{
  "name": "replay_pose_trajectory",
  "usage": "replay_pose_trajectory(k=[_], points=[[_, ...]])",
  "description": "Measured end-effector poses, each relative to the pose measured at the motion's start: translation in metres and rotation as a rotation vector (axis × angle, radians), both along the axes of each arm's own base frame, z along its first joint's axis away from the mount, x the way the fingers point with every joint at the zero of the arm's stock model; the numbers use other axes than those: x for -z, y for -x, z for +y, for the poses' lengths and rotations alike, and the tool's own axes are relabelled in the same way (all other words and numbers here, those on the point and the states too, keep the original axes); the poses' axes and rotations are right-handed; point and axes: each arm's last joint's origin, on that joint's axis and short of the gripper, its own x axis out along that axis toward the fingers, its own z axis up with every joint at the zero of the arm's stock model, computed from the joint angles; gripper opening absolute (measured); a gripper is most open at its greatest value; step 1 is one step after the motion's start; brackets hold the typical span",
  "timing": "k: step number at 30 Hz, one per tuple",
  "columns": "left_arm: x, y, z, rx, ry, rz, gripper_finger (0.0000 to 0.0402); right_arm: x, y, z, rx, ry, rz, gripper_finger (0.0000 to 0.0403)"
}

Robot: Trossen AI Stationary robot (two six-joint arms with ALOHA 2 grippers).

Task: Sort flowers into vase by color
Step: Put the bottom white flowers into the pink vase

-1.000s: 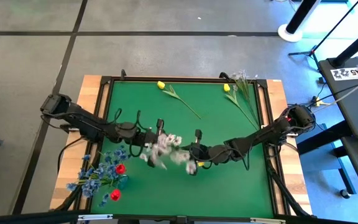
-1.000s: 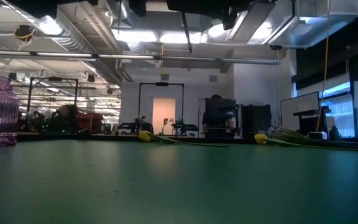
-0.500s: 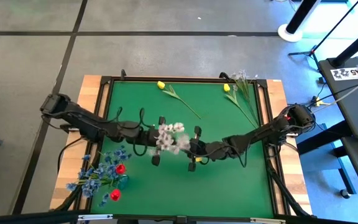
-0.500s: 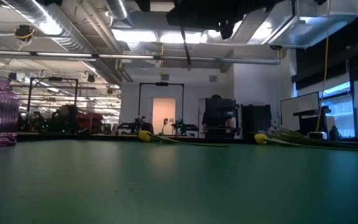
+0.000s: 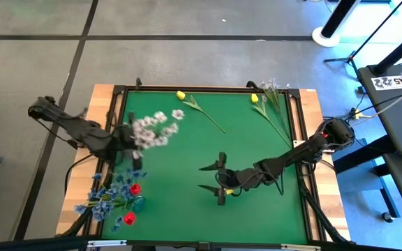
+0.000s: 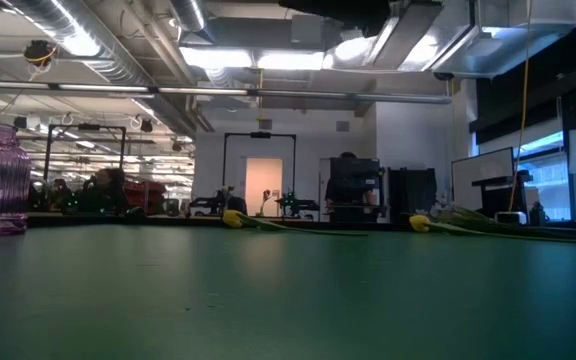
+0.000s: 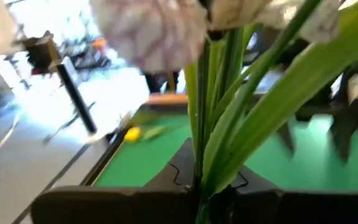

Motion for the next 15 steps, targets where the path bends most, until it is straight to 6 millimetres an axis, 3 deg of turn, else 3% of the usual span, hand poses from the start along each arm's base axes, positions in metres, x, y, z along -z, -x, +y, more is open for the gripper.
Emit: replay_pose_trajectory(k=[8,15], points=[[0.007,0.068,0.033,-0.031,0.084,0.083,0.0010,0.000,-0.003,-0.007,0.029,-0.003,-0.001,0.0266],[-0.003,0.097,0.051,-0.078,0.113,-0.054,0.0011,0.000,-0.006,-0.015,0.053,-0.022,-0.002,0.0254]])
